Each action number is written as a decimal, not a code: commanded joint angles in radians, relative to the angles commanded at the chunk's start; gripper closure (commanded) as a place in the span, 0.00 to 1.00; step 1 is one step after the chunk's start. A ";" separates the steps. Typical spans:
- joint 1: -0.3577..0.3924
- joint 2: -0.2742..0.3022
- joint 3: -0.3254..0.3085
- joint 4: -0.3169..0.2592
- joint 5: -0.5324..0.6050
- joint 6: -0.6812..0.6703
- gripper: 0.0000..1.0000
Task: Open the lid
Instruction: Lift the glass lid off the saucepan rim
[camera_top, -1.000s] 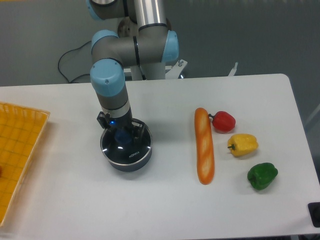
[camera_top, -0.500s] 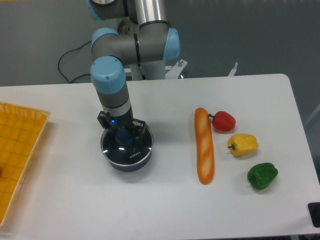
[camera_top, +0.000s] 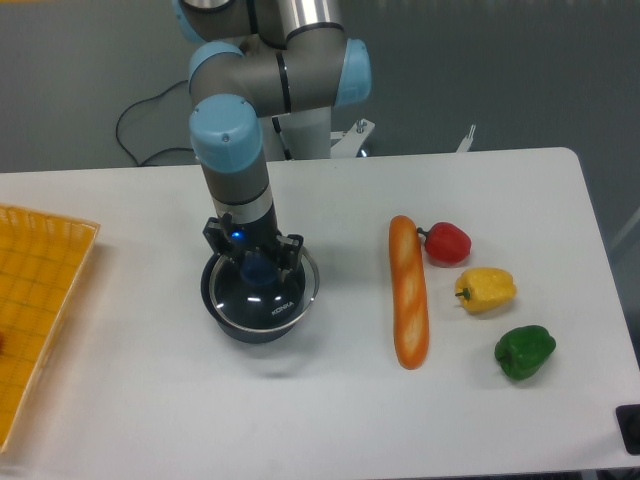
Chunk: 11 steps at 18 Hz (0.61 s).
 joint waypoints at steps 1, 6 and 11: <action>0.008 0.000 0.008 -0.015 0.000 0.025 0.63; 0.071 0.009 0.012 -0.042 0.000 0.075 0.63; 0.126 0.009 0.020 -0.088 0.000 0.164 0.63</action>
